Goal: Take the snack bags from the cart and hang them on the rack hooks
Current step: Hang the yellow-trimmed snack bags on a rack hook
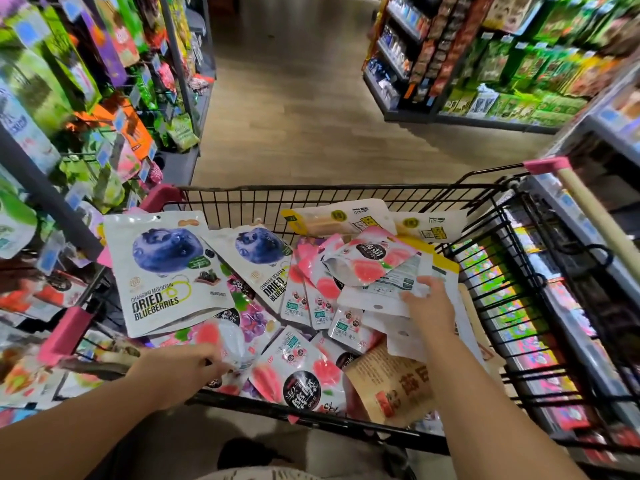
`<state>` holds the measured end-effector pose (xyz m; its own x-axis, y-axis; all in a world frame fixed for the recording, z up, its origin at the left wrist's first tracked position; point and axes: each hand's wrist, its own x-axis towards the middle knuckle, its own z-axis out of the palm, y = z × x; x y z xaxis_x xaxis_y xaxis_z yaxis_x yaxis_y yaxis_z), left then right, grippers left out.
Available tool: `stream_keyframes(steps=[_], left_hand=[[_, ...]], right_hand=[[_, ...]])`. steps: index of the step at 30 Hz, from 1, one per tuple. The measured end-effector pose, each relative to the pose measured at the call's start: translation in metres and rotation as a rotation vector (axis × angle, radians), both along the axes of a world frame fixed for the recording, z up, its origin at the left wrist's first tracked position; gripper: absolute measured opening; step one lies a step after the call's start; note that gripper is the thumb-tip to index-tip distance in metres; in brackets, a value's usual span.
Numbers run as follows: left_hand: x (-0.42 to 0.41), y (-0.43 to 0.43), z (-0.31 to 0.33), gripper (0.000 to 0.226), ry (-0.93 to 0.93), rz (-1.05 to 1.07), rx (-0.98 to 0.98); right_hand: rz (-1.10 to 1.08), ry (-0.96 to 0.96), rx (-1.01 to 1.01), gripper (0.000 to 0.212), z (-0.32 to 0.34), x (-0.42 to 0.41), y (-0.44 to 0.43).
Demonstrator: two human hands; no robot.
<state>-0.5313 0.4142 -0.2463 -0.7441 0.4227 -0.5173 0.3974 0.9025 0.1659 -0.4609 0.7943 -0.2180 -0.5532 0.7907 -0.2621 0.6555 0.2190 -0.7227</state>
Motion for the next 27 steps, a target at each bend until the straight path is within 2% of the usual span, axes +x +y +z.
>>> stream_keyframes(steps=[2,5,6,9,10,11,15,17,19,21,23,25,27], left_hand=[[-0.001,-0.002,-0.004,0.034,0.001,0.029,0.018],[-0.004,-0.004,-0.011,0.04,-0.036,0.056,0.03],[-0.004,-0.004,-0.011,0.041,-0.047,0.065,0.035],[-0.004,-0.004,-0.011,0.045,-0.063,0.087,0.057],[-0.004,-0.004,-0.011,0.046,-0.064,0.08,0.056],[-0.004,-0.005,-0.011,0.047,-0.066,0.075,0.056],[-0.001,-0.009,-0.008,0.05,-0.071,0.046,0.049],[0.0,-0.01,-0.007,0.051,-0.071,0.036,0.038],[0.001,-0.01,-0.005,0.052,-0.07,0.022,0.024],[0.003,-0.011,-0.002,0.051,-0.074,0.023,0.019],[0.005,-0.012,-0.001,0.049,-0.081,0.029,0.017],[0.007,-0.013,0.0,0.048,-0.092,0.041,0.025],[0.009,-0.014,0.0,0.046,-0.112,0.064,0.032]], right_hand=[[0.113,0.02,-0.001,0.014,0.011,0.001,-0.005],[0.317,0.039,-0.071,0.011,0.035,0.005,-0.017],[0.407,0.046,-0.1,0.019,0.043,0.008,-0.021],[0.647,-0.047,-0.153,0.065,0.062,0.012,-0.036],[0.696,-0.1,-0.081,0.072,0.065,0.012,-0.04],[0.721,-0.138,0.033,0.07,0.067,0.01,-0.044],[0.595,-0.13,0.642,0.028,0.075,-0.001,-0.054],[0.633,-0.126,0.915,0.023,0.079,-0.008,-0.054],[0.597,-0.05,1.052,0.024,0.077,-0.013,-0.052],[0.513,0.08,1.04,0.018,0.076,-0.018,-0.054],[0.525,0.155,0.956,0.022,0.078,-0.024,-0.059],[0.591,0.206,0.718,0.021,0.084,-0.03,-0.066],[0.581,0.265,0.442,0.011,0.09,-0.033,-0.074]])
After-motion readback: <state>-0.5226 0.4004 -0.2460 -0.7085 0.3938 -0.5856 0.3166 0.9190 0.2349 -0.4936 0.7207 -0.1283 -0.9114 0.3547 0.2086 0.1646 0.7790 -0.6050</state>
